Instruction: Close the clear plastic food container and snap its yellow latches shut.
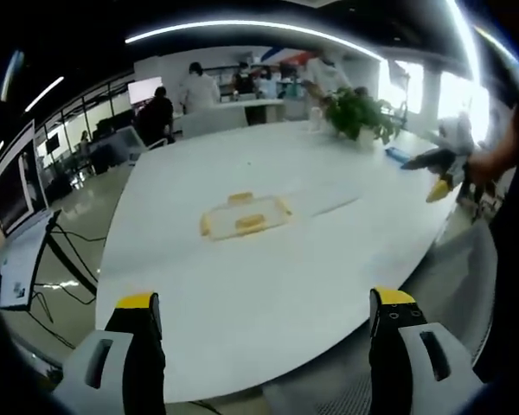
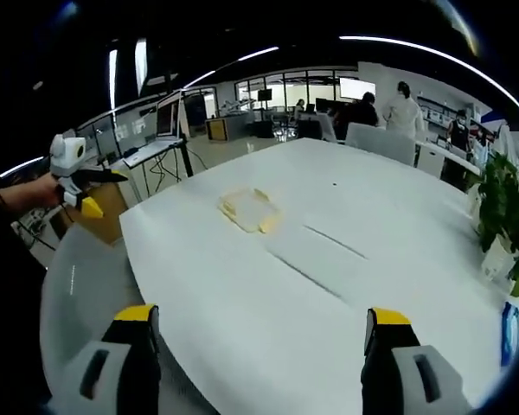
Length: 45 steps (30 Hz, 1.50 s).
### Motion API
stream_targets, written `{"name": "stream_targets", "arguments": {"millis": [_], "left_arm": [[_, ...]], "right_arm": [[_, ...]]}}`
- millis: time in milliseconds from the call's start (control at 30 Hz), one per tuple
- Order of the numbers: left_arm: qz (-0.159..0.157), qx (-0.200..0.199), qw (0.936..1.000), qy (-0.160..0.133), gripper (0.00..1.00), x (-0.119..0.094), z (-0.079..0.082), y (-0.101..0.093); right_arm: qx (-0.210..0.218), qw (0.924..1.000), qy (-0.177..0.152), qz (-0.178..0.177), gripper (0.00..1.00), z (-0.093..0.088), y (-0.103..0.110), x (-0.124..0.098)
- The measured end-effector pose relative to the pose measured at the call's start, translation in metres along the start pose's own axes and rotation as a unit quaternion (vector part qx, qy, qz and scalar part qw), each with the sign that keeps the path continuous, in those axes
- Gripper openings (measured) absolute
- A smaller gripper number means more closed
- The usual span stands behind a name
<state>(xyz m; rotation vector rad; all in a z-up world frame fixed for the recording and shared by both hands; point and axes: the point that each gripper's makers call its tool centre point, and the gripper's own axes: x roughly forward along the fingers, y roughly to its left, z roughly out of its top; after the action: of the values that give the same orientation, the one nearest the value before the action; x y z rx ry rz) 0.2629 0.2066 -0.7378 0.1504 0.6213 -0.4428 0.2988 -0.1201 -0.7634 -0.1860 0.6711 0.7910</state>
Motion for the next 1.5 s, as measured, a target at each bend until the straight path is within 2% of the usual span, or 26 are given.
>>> {"name": "stream_targets", "arguments": {"millis": [233,367,533,633,900,1033,1100,1200,1500], "left_arm": [[0.001,-0.001,1.0000,0.002,0.99,0.000,-0.001,0.003],[0.008,-0.004,0.9999,0.009,0.99,0.001,-0.006,0.010],[0.013,-0.006,0.9998,0.012,0.99,0.001,-0.005,0.015],[0.015,-0.012,0.9998,0.008,0.99,0.001,-0.002,0.019],[0.018,-0.010,0.9997,0.017,0.99,0.012,-0.004,0.023],[0.015,-0.010,0.9996,0.021,0.99,0.016,-0.003,0.024],[0.011,-0.006,0.9996,0.026,0.99,0.023,-0.002,0.025],[0.008,0.001,0.9996,0.028,0.99,0.030,0.000,0.027],[-0.011,0.019,0.9993,0.030,0.99,0.052,0.016,0.026]], "right_arm": [[-0.015,0.9998,0.001,0.016,1.00,0.014,0.003,0.011],[-0.022,0.9993,0.007,0.028,1.00,0.026,0.007,0.020],[-0.048,0.9979,0.011,0.042,1.00,0.039,0.002,0.032],[-0.067,0.9961,0.015,0.056,1.00,0.048,0.008,0.043],[-0.081,0.9936,0.022,0.076,1.00,0.056,0.012,0.063],[-0.082,0.9923,0.016,0.091,1.00,0.066,0.019,0.074],[-0.090,0.9915,0.010,0.093,1.00,0.076,0.018,0.080],[-0.082,0.9920,0.002,0.096,1.00,0.083,0.012,0.088],[-0.088,0.9919,-0.010,0.091,1.00,0.095,0.011,0.098]]}}
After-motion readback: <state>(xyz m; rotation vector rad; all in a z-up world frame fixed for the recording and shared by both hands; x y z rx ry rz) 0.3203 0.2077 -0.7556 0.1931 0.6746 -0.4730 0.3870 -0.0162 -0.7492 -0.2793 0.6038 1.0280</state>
